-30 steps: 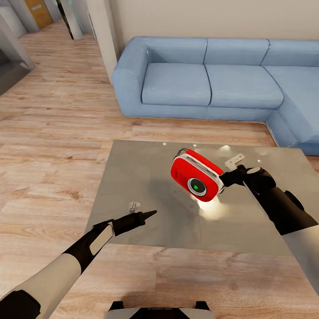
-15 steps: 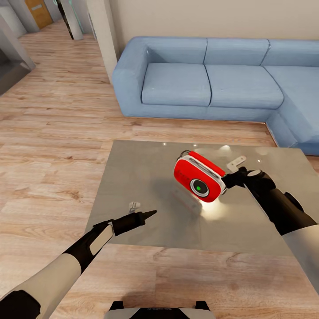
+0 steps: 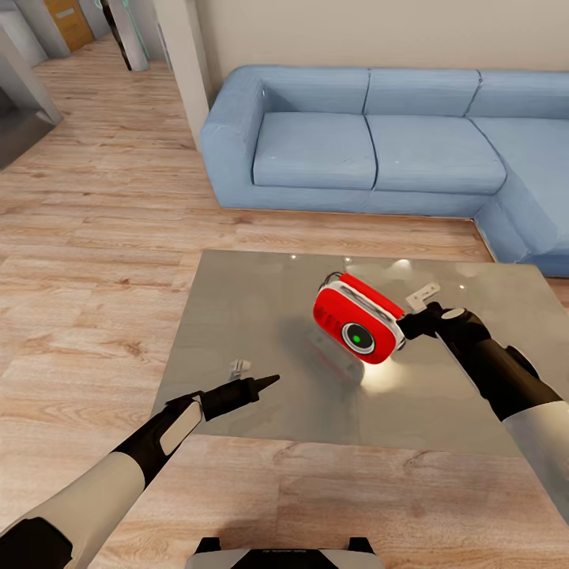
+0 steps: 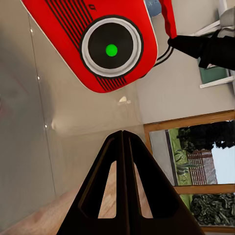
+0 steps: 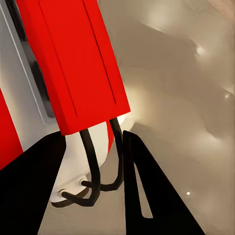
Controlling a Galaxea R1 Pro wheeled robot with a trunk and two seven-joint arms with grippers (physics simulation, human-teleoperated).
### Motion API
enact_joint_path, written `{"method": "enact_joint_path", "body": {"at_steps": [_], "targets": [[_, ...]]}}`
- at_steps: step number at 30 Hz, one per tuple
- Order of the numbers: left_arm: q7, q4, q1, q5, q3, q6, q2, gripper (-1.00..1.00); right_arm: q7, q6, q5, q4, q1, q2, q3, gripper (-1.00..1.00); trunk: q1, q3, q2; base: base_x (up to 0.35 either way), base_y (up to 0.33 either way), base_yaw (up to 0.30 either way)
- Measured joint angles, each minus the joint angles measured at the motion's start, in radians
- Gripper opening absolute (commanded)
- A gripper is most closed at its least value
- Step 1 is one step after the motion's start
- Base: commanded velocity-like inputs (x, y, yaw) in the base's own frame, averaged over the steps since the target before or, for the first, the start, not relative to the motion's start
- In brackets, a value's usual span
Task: Turn on the radio receiver that's on the table in the living room.
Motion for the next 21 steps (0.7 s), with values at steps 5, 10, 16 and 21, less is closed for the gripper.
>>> {"method": "enact_joint_path", "body": {"at_steps": [5,10,16,21], "targets": [[0.0,0.0,0.0,0.0,0.0,0.0,0.0,-1.0,-0.001,-0.002,0.0,0.006,0.0,0.0,0.0,-1.0,0.0,0.0,0.0,0.0,0.0,0.0],[0.0,0.001,0.0,0.0,0.0,0.0,0.0,-1.0,-0.001,-0.009,-0.001,0.02,0.0,0.001,0.0,-1.0,0.0,0.0,0.0,0.0,0.0,0.0],[0.001,0.001,0.0,0.0,0.0,0.0,-0.001,-1.0,-0.001,-0.023,-0.001,0.026,0.0,0.001,0.0,-1.0,0.0,0.0,0.0,0.0,0.0,0.0],[0.001,0.001,0.0,0.0,0.0,0.0,-0.001,-1.0,-0.001,-0.024,-0.002,0.033,0.0,0.001,0.001,-1.0,0.0,0.0,0.0,0.0,0.0,0.0]]}}
